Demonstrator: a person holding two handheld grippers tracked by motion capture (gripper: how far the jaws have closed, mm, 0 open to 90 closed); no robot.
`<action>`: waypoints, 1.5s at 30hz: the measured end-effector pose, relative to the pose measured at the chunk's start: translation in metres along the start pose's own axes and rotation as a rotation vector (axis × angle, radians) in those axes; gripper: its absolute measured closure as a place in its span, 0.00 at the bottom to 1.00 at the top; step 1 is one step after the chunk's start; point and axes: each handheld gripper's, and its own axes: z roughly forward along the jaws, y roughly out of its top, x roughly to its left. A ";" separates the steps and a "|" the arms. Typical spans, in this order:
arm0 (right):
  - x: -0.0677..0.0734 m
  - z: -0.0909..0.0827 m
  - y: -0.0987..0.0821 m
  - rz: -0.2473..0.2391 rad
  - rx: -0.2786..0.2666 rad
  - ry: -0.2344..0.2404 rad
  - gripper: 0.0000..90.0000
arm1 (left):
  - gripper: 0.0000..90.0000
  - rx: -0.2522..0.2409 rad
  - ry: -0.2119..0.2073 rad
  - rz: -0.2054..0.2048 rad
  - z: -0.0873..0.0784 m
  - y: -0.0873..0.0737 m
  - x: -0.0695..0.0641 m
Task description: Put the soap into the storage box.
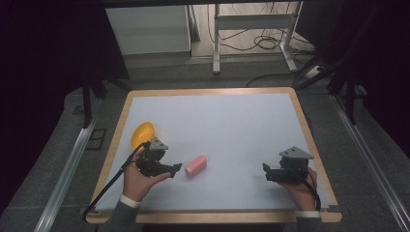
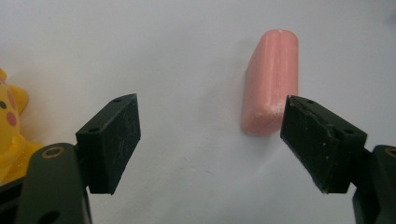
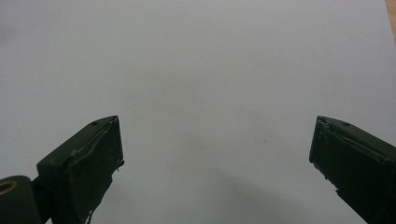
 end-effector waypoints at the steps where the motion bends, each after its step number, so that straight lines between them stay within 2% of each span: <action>1: 0.000 0.000 0.000 0.000 0.001 0.000 0.03 | 0.23 0.003 -0.001 -0.002 0.001 0.000 0.000; 3: 0.000 0.001 0.000 0.001 0.005 -0.001 0.03 | 0.23 0.022 0.010 0.013 0.003 0.002 -0.003; 6: 0.000 0.001 -0.001 0.003 0.008 0.000 0.03 | 0.23 0.031 0.004 0.032 0.005 0.006 -0.008; 10: 0.000 0.001 -0.001 0.002 0.006 -0.001 0.03 | 0.23 0.036 -0.004 0.029 0.008 0.010 -0.010; 11: 0.000 0.001 -0.001 0.004 0.006 0.001 0.03 | 0.23 0.043 0.008 0.036 0.010 0.011 -0.011; 17: 0.000 0.001 -0.001 0.003 0.008 -0.002 0.03 | 0.23 0.064 -0.023 0.046 0.017 0.020 -0.015; 20: 0.000 0.001 -0.001 0.004 0.008 -0.002 0.03 | 0.23 0.086 -0.021 0.048 0.023 0.023 -0.017; 25: -0.001 0.002 -0.001 0.003 0.011 -0.002 0.03 | 0.23 0.127 -0.049 0.059 0.030 0.029 -0.023; 28: 0.000 0.002 -0.001 0.001 0.011 -0.002 0.03 | 0.23 0.126 -0.061 0.062 0.033 0.033 -0.026; 35: 0.000 0.002 -0.001 0.001 0.011 -0.003 0.03 | 0.23 0.142 -0.047 0.086 0.040 0.039 -0.034; 37: -0.001 0.003 -0.001 0.000 0.011 -0.004 0.03 | 0.24 0.139 -0.057 0.082 0.041 0.039 -0.036; 42: 0.000 0.003 -0.002 -0.001 0.015 -0.003 0.03 | 0.24 0.165 -0.051 0.083 0.051 0.038 -0.037; 45: 0.001 0.004 -0.002 -0.003 0.017 -0.003 0.03 | 0.25 0.149 -0.052 0.077 0.055 0.038 -0.037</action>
